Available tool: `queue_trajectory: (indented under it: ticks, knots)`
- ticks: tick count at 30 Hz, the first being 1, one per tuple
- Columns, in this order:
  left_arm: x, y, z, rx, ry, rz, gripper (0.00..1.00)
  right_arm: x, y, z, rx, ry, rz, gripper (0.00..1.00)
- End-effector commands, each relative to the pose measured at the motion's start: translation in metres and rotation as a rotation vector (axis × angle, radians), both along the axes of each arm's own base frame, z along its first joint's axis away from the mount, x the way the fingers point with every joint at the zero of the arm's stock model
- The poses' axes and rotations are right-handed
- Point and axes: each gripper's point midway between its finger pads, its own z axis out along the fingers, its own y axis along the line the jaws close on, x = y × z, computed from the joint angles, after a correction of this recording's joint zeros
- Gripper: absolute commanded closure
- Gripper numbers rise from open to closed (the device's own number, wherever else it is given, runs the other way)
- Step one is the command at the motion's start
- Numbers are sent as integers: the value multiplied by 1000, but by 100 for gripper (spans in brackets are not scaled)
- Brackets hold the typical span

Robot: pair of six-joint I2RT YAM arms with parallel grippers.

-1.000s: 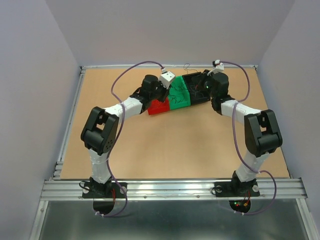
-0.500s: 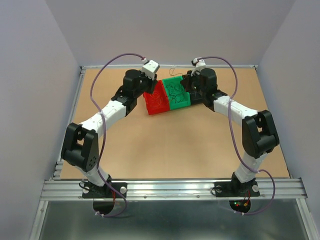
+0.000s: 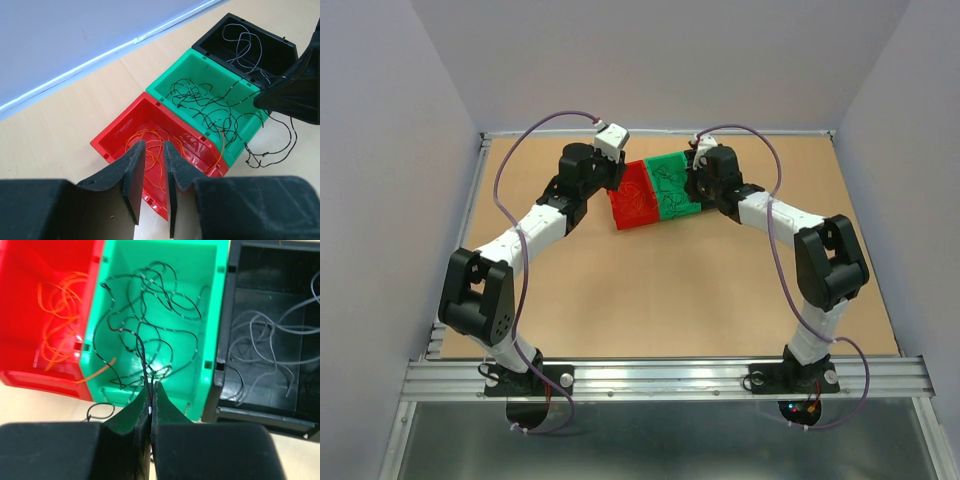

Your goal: Untangle the cables

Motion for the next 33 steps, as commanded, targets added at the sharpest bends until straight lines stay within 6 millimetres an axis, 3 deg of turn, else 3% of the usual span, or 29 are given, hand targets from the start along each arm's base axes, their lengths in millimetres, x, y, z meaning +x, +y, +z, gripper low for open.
queue_trajectory:
  ticks: [1, 5, 6, 7, 11, 12, 13, 16, 17, 19, 20, 26, 28, 33]
  knots:
    - [2, -4, 16, -24, -48, -8, 67, 7, -2, 19, -39, -23, -35, 100]
    - [3, -2, 15, -26, -46, 2, 67, 8, -5, 22, -44, -26, -47, 100]
    - [3, -3, 15, -26, -47, -3, 67, 10, -4, 13, -57, -4, -47, 99]
    - [3, -3, 16, -28, -47, -4, 67, 18, -1, 24, -51, -23, -46, 100]
    - [4, -2, 14, -21, -44, 1, 67, 29, 10, 11, -68, 15, -13, 100]
    - [4, -1, 15, -21, -46, 4, 67, 38, 13, 23, -61, -3, -14, 99]
    - [3, -1, 13, -16, -44, 5, 67, 42, 16, 12, -67, 17, -10, 100]
    - [3, 0, 14, -14, -48, 7, 67, 58, 21, 23, -68, -2, -18, 99]
    - [3, 0, 14, -14, -48, 7, 67, 63, 22, 13, -80, 12, -21, 99]
    - [4, -1, 13, -13, -45, 6, 67, 72, 25, 20, -82, -2, -25, 100]
    - [4, 0, 10, -11, -41, 7, 67, 76, 25, 11, -93, 8, -31, 99]
    - [6, 0, 9, -10, -38, 10, 67, 98, 23, 0, -127, -7, -79, 99]
    - [6, 0, 8, -9, -37, 9, 67, 101, 23, -13, -141, 8, -80, 99]
    - [6, 0, 9, -9, -39, 8, 67, 91, 38, -41, -216, 25, -34, 100]
